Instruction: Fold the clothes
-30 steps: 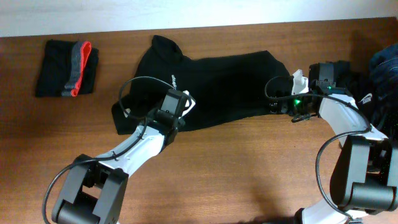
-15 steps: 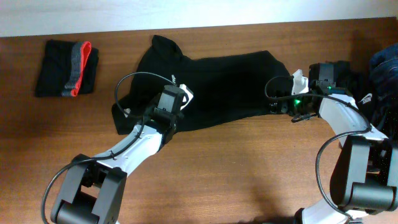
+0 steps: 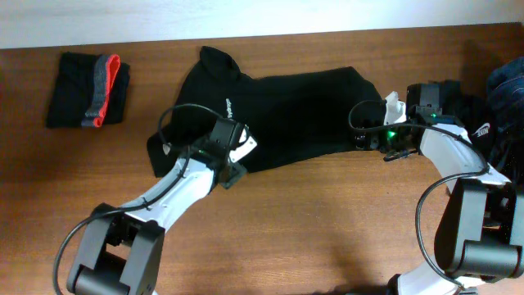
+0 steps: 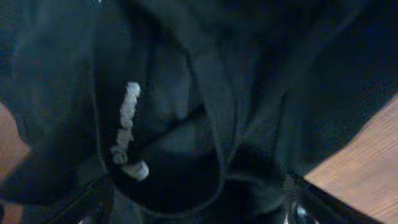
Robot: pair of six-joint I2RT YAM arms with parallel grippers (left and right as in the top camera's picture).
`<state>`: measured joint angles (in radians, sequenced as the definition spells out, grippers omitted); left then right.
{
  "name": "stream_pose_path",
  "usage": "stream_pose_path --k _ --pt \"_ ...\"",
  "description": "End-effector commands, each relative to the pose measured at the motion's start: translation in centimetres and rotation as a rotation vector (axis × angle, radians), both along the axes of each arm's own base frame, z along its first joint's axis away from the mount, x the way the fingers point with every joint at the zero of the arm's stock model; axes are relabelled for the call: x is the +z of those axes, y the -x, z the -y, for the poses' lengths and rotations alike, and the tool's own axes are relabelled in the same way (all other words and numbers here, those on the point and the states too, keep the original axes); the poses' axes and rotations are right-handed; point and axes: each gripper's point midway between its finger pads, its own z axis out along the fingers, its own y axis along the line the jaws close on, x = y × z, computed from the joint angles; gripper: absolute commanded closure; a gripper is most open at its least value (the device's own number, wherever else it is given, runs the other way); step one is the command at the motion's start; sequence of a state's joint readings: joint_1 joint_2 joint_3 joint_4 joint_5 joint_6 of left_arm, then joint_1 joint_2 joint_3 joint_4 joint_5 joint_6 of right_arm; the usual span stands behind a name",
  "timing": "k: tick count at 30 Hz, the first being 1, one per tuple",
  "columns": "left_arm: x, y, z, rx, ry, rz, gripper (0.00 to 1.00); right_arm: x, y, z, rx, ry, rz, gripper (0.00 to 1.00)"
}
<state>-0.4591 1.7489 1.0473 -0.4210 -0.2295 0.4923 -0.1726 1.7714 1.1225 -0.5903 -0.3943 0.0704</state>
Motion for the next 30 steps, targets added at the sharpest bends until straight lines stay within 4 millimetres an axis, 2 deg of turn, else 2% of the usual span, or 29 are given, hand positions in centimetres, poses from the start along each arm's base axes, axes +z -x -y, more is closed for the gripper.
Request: stream_pose_path --k 1,4,6,8,10,12,17,21,23,25,26,27,30 --pt "2.7 -1.6 1.4 0.01 0.093 0.004 0.13 0.6 -0.5 -0.5 0.023 -0.005 0.025 0.08" --pt "3.6 -1.9 1.6 0.01 0.093 0.002 0.13 0.6 -0.5 -0.5 0.023 -0.005 0.024 0.08" --pt "3.6 -1.7 1.7 0.005 0.096 -0.009 0.13 0.6 -0.5 -0.5 0.023 -0.005 0.025 0.08" --pt "3.0 -1.1 1.9 -0.007 0.108 -0.044 0.18 0.6 -0.5 -0.5 0.023 -0.005 0.024 0.08" --pt "2.3 -0.4 2.1 -0.015 0.113 -0.088 0.29 0.6 -0.5 -0.5 0.023 -0.005 0.024 0.08" --pt "1.5 0.2 1.9 -0.015 0.105 -0.122 0.34 0.6 -0.5 -0.5 0.023 -0.005 0.024 0.08" --pt "-0.5 0.7 1.7 -0.011 0.08 -0.174 0.36 0.6 -0.5 -0.5 0.023 -0.005 0.024 0.08" --pt "-1.2 0.7 1.7 -0.012 0.072 -0.188 0.38 0.6 -0.5 -0.5 0.023 -0.005 0.023 0.08" --pt "-1.3 0.5 1.7 -0.019 0.068 -0.182 0.47 0.6 -0.5 -0.5 0.023 -0.005 0.024 0.08" --pt "-1.2 0.3 1.8 -0.033 0.065 -0.173 0.72 0.6 -0.5 -0.5 0.023 -0.005 0.024 0.08" --pt "-1.2 0.3 1.8 -0.033 0.067 -0.171 0.78 0.6 -0.5 -0.5 0.023 -0.005 0.024 0.08" --pt "-1.2 0.2 1.9 -0.034 0.069 -0.166 0.83 0.6 -0.5 -0.5 0.023 -0.005 0.024 0.08" --pt "-1.1 0.0 1.9 -0.034 0.072 -0.159 0.87 0.6 -0.5 -0.5 0.023 -0.005 0.024 0.08"
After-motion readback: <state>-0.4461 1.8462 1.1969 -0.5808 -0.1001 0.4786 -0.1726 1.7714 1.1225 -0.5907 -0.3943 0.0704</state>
